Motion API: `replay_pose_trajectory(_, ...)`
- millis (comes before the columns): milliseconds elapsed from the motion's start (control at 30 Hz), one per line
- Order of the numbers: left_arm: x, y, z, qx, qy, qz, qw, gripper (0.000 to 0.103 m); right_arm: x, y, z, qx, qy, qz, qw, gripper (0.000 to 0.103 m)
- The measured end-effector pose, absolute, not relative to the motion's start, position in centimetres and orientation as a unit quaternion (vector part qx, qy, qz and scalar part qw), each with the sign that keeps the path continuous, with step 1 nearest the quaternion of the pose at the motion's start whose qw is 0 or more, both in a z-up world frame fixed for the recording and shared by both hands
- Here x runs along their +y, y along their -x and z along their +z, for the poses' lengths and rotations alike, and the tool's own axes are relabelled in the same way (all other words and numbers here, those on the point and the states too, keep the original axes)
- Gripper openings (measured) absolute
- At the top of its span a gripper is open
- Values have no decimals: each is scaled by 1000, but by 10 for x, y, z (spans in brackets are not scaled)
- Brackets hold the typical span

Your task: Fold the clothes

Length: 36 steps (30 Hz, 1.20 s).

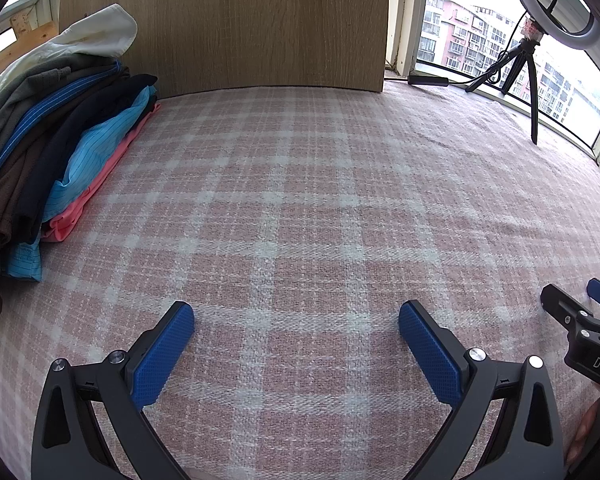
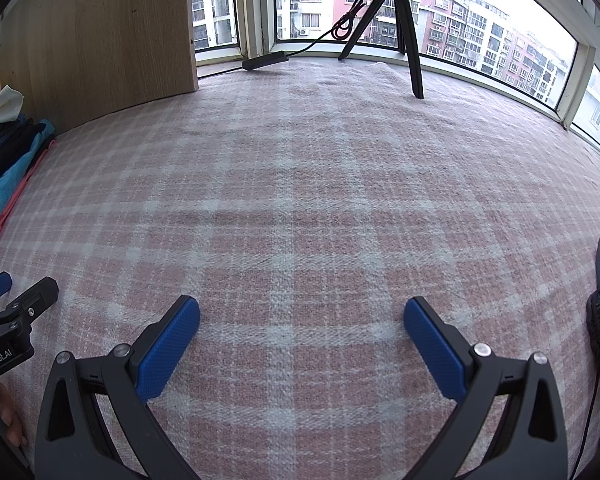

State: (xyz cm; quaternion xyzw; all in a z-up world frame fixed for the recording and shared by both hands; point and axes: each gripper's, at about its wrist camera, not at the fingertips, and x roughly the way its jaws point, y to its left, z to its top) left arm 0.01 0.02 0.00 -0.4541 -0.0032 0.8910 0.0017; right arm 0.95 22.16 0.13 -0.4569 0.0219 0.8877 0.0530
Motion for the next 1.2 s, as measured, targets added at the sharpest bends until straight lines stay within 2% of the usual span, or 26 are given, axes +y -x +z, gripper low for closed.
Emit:
replay_pose_trajectory(800,-1,-2,3,-9,465,885,21,102,221,-11,6,4,474,879,47,103)
replay_pose_trajectory(933,0,-3,29,-15,458,888,41,102,216,-24,27,-20,460,885,73,103)
replay_pose_trajectory(1200,0,-40,110,14,409,909,78,102,215,-75,102,26,414,906,87,103)
